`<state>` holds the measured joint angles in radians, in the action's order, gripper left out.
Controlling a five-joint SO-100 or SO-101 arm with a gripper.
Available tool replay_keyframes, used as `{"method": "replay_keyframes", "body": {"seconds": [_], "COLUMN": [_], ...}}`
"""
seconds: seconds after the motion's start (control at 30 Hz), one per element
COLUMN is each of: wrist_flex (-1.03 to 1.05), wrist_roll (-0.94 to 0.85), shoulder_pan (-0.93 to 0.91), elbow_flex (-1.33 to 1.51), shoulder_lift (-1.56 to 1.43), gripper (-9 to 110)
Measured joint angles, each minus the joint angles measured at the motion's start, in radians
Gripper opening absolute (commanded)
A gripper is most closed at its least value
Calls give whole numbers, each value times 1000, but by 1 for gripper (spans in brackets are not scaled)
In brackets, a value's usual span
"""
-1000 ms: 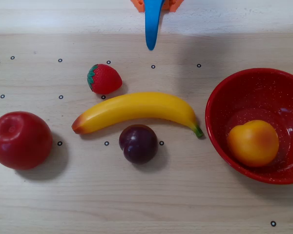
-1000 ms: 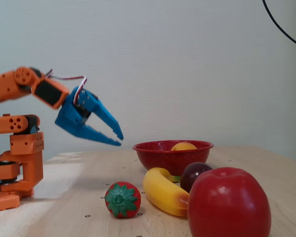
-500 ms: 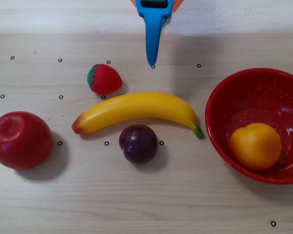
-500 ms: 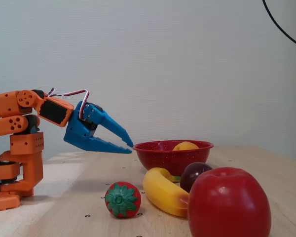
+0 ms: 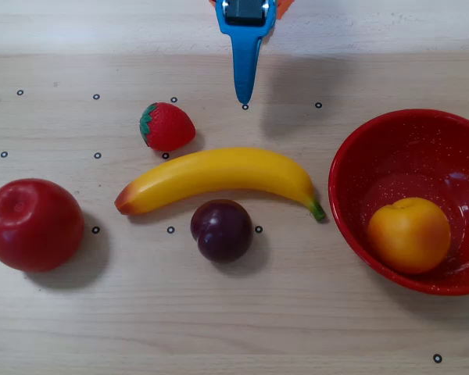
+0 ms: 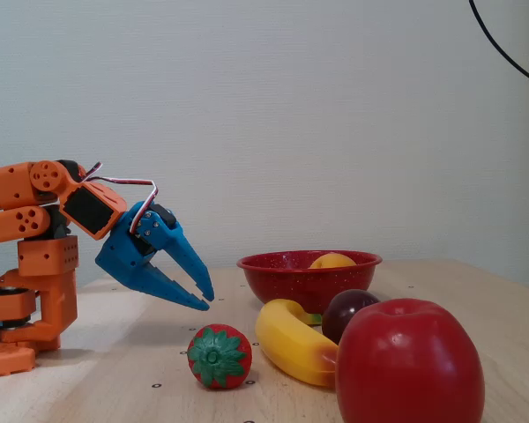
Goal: Put the peach in the red bowl.
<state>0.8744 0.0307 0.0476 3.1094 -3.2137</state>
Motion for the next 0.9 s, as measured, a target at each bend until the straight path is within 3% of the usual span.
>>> {"method": "replay_keyframes", "body": {"seconds": [0.9], "wrist_flex": [0], "wrist_roll": [-60], "shoulder_pan": [0], "elbow_flex": [0], "shoulder_lift": [0], "gripper": [0]}}
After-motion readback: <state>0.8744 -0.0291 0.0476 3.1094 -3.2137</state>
